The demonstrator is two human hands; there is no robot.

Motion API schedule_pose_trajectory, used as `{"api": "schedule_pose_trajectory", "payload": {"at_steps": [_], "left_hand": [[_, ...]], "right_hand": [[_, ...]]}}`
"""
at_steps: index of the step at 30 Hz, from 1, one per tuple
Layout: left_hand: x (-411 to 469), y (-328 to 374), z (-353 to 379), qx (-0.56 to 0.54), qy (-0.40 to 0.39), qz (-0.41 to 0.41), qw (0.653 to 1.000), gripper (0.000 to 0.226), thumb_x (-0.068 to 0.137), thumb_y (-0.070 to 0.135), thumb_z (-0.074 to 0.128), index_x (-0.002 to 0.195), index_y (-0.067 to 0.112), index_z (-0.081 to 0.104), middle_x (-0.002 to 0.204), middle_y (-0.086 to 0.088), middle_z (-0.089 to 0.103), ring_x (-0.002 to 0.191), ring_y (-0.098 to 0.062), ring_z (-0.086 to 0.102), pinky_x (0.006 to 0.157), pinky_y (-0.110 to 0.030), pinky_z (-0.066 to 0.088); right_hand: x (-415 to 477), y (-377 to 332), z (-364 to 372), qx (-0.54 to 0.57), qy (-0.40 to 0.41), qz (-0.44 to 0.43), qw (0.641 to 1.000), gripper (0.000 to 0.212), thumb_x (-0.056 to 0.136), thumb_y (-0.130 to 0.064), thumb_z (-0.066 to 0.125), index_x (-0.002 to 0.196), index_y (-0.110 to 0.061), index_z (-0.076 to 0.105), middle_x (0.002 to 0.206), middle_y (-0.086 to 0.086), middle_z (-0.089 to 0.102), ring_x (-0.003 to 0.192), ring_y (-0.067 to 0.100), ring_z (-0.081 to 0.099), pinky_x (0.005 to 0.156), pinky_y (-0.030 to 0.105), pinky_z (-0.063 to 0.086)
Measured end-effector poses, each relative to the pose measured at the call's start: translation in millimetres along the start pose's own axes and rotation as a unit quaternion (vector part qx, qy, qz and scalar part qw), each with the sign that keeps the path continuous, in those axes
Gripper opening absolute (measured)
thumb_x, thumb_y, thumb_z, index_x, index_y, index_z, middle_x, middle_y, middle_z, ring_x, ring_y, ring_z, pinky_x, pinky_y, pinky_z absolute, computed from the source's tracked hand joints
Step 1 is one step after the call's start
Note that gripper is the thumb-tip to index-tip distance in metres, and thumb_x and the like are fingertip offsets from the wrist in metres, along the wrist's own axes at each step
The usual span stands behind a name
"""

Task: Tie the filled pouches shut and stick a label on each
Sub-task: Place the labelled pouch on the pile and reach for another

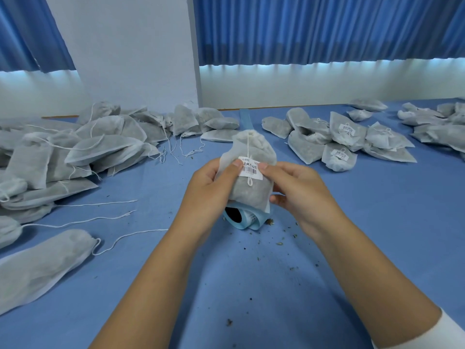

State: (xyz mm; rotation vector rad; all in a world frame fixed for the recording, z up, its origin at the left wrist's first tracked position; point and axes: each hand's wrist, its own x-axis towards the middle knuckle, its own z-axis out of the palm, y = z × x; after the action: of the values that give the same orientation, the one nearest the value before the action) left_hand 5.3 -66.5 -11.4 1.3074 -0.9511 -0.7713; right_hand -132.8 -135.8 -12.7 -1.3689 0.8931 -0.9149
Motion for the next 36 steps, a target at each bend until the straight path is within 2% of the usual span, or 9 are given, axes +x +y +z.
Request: {"api": "schedule_pose_trajectory", "payload": {"at_steps": [9,13,17,21,24,27,30,34,36], "left_hand": [[1,-3,-1,0.015,0.035,0.011,0.999,0.006,0.091,0.019,0.07,0.092,0.018,0.076,0.089,-0.002,0.078,0.092,-0.023,0.073,0.089,-0.049,0.058],[2,-6,1,0.013,0.053,0.006,0.998,0.007,0.091,0.021,0.07,0.09,0.017,0.075,0.09,-0.005,0.077,0.092,-0.025,0.073,0.089,-0.05,0.057],[7,-9,-1,-0.021,0.109,-0.008,0.994,0.011,0.092,0.022,0.069,0.088,0.013,0.074,0.094,-0.012,0.076,0.099,-0.033,0.07,0.092,-0.054,0.055],[12,-13,-5,-0.003,0.101,-0.017,0.995,0.029,0.092,0.032,0.069,0.088,0.003,0.072,0.083,-0.008,0.072,0.079,-0.024,0.067,0.084,-0.045,0.055],[17,-18,-7,0.025,0.101,-0.024,0.994,0.049,0.094,0.04,0.064,0.09,-0.009,0.066,0.077,-0.013,0.063,0.072,-0.019,0.054,0.075,-0.038,0.049],[23,-20,-12,-0.009,0.127,-0.044,0.991,0.029,0.098,0.034,0.059,0.085,0.01,0.069,0.085,-0.003,0.072,0.063,-0.008,0.063,0.069,-0.026,0.055],[28,-21,-19,-0.016,0.148,-0.03,0.988,0.02,0.1,0.027,0.055,0.088,0.017,0.068,0.085,0.006,0.071,0.057,0.002,0.06,0.055,-0.011,0.048],[35,-22,-26,-0.018,0.161,-0.026,0.986,0.016,0.098,0.021,0.053,0.093,0.018,0.068,0.087,0.006,0.071,0.059,0.002,0.06,0.053,-0.009,0.045],[40,-23,-29,-0.022,0.168,-0.027,0.985,0.016,0.098,0.018,0.053,0.093,0.018,0.068,0.085,0.006,0.07,0.058,0.002,0.06,0.052,-0.008,0.045]], "right_hand": [[-5,-1,7,0.021,-0.017,-0.048,0.998,0.011,0.087,-0.018,0.071,0.098,-0.016,0.071,0.09,-0.003,0.077,0.084,0.01,0.073,0.069,0.021,0.058],[-4,0,7,-0.02,0.009,-0.068,0.997,0.036,0.086,-0.023,0.073,0.118,-0.021,0.056,0.087,-0.003,0.076,0.079,0.007,0.072,0.066,0.021,0.056],[-4,1,5,-0.078,-0.055,-0.104,0.99,0.06,0.088,-0.02,0.067,0.124,-0.052,0.032,0.084,-0.002,0.074,0.068,0.013,0.069,0.05,0.023,0.05],[-1,0,1,-0.06,-0.089,-0.116,0.987,0.022,0.091,-0.004,0.062,0.099,-0.024,0.061,0.075,0.003,0.07,0.063,0.017,0.066,0.05,0.022,0.048],[5,-2,-8,-0.06,-0.064,-0.083,0.993,0.024,0.09,0.0,0.059,0.079,-0.017,0.073,0.069,0.0,0.067,0.059,0.011,0.062,0.056,0.018,0.05],[21,-8,-20,0.077,0.073,-0.11,0.988,0.029,0.094,0.0,0.054,0.096,-0.023,0.072,0.084,0.003,0.067,0.071,0.01,0.068,0.071,0.02,0.055],[34,-4,-27,0.179,0.072,-0.091,0.977,0.034,0.097,-0.007,0.052,0.118,-0.033,0.061,0.107,-0.007,0.061,0.103,0.017,0.068,0.083,0.028,0.058],[53,3,-12,-0.059,0.073,-0.07,0.993,0.03,0.095,-0.007,0.05,0.101,-0.027,0.072,0.111,0.006,0.069,0.1,0.013,0.066,0.081,0.023,0.057],[71,-4,2,-0.187,0.06,-0.074,0.978,0.031,0.094,-0.011,0.049,0.098,-0.029,0.074,0.096,0.005,0.073,0.093,0.02,0.067,0.075,0.022,0.055]]}}
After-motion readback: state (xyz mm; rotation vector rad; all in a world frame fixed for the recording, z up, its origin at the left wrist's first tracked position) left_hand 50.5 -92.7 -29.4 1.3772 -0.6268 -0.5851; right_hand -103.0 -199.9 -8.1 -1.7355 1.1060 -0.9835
